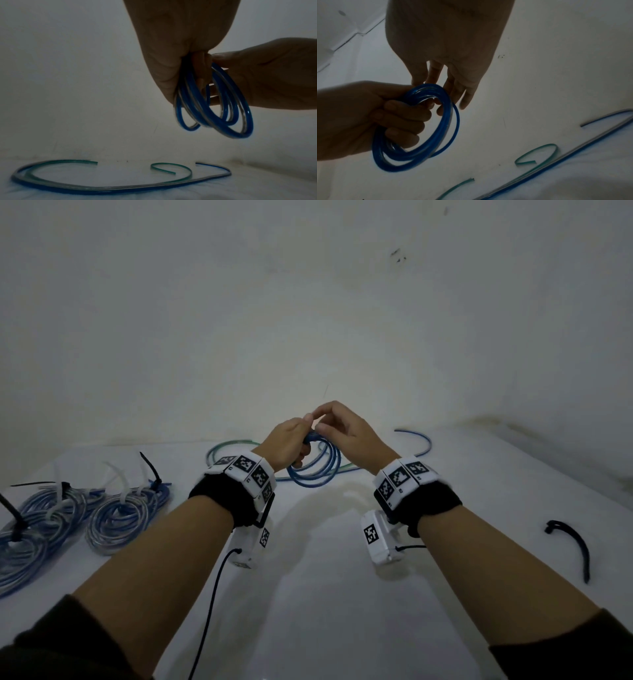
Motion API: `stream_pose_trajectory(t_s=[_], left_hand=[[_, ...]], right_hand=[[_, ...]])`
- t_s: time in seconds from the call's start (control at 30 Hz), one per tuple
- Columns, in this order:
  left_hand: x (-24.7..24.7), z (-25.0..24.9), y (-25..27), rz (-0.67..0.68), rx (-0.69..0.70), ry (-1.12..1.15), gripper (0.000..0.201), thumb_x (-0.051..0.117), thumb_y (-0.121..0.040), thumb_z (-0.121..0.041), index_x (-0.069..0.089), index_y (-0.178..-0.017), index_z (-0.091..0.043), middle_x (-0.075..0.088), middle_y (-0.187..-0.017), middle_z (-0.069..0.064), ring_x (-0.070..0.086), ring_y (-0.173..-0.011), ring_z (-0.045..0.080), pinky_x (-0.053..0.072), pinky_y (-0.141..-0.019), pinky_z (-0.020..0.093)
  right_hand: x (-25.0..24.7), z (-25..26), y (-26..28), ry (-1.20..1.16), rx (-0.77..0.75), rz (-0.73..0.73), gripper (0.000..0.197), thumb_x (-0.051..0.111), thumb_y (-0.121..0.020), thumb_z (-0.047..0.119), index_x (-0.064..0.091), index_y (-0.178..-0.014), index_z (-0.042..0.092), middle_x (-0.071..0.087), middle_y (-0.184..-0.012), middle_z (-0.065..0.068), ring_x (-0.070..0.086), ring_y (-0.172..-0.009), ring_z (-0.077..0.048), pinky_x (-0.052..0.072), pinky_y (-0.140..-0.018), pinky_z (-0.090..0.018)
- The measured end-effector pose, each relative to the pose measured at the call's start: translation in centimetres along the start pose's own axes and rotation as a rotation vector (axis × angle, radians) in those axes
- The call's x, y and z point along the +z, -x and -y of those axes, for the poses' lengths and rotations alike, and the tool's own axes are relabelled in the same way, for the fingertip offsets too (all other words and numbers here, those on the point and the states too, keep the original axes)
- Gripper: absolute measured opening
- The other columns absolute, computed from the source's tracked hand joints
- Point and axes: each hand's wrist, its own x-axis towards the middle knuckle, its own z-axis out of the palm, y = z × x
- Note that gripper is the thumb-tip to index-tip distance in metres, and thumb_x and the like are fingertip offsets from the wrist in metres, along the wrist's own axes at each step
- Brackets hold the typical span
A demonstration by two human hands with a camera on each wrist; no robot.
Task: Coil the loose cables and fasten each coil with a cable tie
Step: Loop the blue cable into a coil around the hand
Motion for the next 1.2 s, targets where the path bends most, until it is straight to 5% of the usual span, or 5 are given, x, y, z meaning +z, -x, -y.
stream_pose_trajectory(t_s=[0.2, 0.37, 0.6, 0.97, 1.2], left_hand=[[3.2, -0.6, -1.0, -0.061, 0.023, -0.055, 0.026, 0.027, -0.101, -0.03, 0.033, -0.082, -0.013, 0.037, -0.06, 0.001, 0.03, -0.047, 0.011, 0.026, -0.044, 0.023], [6.8, -1.0, -2.3, -0.016, 0.048, -0.091, 0.029, 0.026, -0.101, -0.035, 0.029, -0.079, -0.015, 0.038, -0.06, 0.002, 0.03, -0.046, 0.012, 0.027, -0.045, 0.024], [13.0, -2.2, -3.9, 0.119, 0.071, -0.011, 0.029, 0.026, -0.101, -0.032, 0.033, -0.089, -0.007, 0.039, -0.058, 0.003, 0.03, -0.034, 0.005, 0.027, -0.037, 0.018], [21.7, -3.9, -4.1, 0.371, 0.026, 0.111, 0.032, 0.028, -0.102, -0.025, 0.051, -0.088, -0.008, 0.046, -0.069, 0.002, 0.05, -0.061, 0.015, 0.043, -0.065, 0.025], [26.6, -4.3, -3.8, 0.384, 0.031, 0.057, 0.033, 0.025, -0.102, -0.02, 0.043, -0.075, -0.014, 0.041, -0.07, 0.001, 0.036, -0.056, 0.013, 0.033, -0.056, 0.024]], right_hand=[[-2.2, -0.4, 2.3, 0.03, 0.068, -0.023, 0.008, 0.053, -0.094, 0.016, 0.056, -0.101, 0.014, 0.061, -0.082, -0.002, 0.055, -0.065, -0.01, 0.05, -0.068, -0.027], [-4.7, -1.1, 4.2, -0.038, 0.169, -0.092, 0.007, 0.051, -0.095, 0.018, 0.056, -0.095, 0.012, 0.057, -0.079, -0.008, 0.047, -0.068, -0.021, 0.042, -0.063, -0.031], [-9.3, -1.7, 7.6, 0.022, 0.22, -0.208, 0.014, 0.048, -0.096, 0.015, 0.053, -0.084, 0.011, 0.049, -0.067, 0.001, 0.041, -0.055, -0.003, 0.037, -0.059, -0.019], [-17.7, -2.4, 13.5, 0.059, 0.391, -0.47, 0.018, 0.049, -0.095, 0.018, 0.05, -0.078, 0.014, 0.049, -0.066, 0.001, 0.04, -0.056, -0.011, 0.037, -0.058, -0.025], [-21.3, -1.8, 16.6, -0.01, 0.588, -0.355, 0.022, 0.044, -0.098, 0.024, 0.054, -0.09, 0.006, 0.058, -0.071, -0.006, 0.051, -0.057, -0.016, 0.043, -0.058, -0.026]])
